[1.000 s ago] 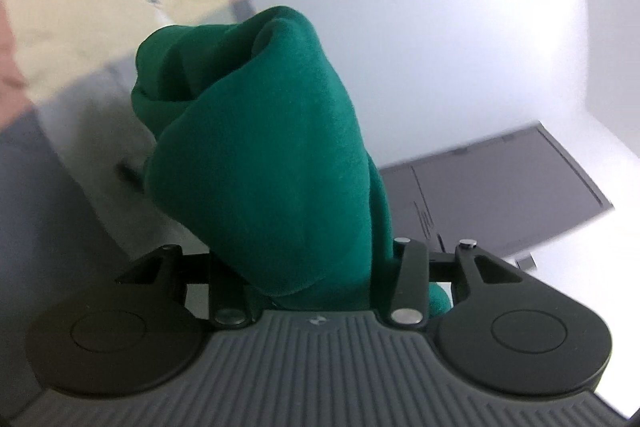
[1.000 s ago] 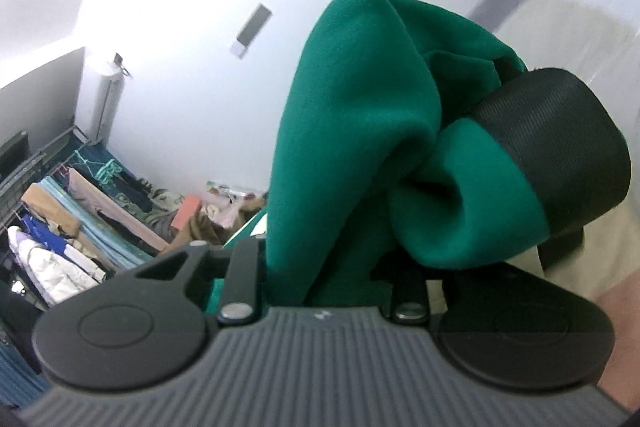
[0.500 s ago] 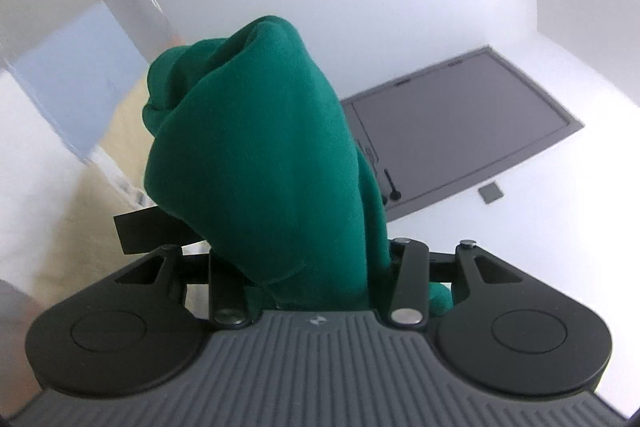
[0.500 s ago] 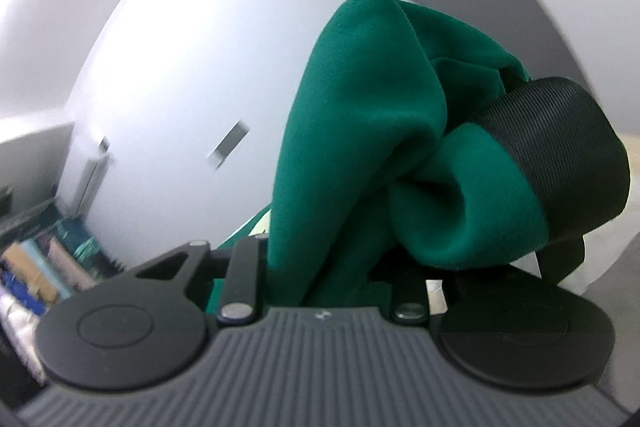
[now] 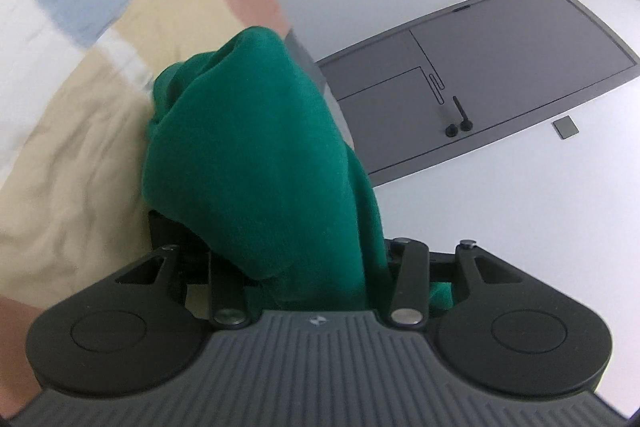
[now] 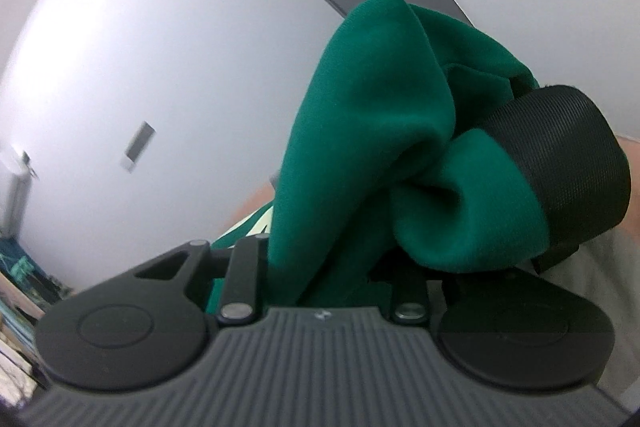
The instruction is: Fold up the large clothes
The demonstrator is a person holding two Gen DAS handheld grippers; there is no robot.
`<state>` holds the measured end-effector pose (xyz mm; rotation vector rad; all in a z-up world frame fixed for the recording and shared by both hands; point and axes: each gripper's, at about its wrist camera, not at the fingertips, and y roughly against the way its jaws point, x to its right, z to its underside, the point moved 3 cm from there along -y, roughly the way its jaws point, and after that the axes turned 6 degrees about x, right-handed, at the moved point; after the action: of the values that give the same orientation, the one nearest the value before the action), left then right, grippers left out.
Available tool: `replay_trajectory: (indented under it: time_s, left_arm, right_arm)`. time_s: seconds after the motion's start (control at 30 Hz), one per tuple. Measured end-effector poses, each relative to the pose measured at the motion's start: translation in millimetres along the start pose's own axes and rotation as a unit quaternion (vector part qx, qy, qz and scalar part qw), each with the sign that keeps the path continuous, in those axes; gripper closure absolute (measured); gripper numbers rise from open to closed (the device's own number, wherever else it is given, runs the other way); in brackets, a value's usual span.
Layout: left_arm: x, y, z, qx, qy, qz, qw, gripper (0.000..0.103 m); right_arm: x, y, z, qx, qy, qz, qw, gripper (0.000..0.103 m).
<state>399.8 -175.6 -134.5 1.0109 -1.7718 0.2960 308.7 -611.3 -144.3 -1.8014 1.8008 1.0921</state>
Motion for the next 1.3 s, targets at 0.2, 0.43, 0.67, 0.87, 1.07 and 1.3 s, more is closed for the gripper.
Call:
replay_trajectory:
  time_s: [0.2,0.43,0.67,0.87,1.07,1.3]
  left_arm:
    - [-27,25,21,-0.012,-0.031,0.025,0.9991,0.054]
    - [-45,46,46,-0.022,-0.064,0.024,0.9974,0.051]
    - [-39,53,49,-0.026,-0.065,0.001,0.9976,0.042]
    - [-42,57,51,-0.075,-0.063,-0.035,0.9946,0.017]
    - [-16,97,57,-0.058,-0.135,-0.087,0.9853,0.017]
    - [40,164,63,-0.029,-0.264,-0.115,0.9571,0.017]
  right_arm:
    - [25,-4,23,0.002,-0.006,-0.014,1.0,0.07]
    - [50,-1,53,0.001,-0.027,-0.017,0.999,0.069]
    - [56,-14,55,0.004,-0.056,-0.009,0.998,0.066]
    - [57,-11,51,-0.023,-0.076,0.022,0.997,0.041]
    - [32,29,56,-0.001,-0.056,0.067,0.996,0.04]
    - [-9,68,37,0.036,-0.015,0.059,0.998,0.04]
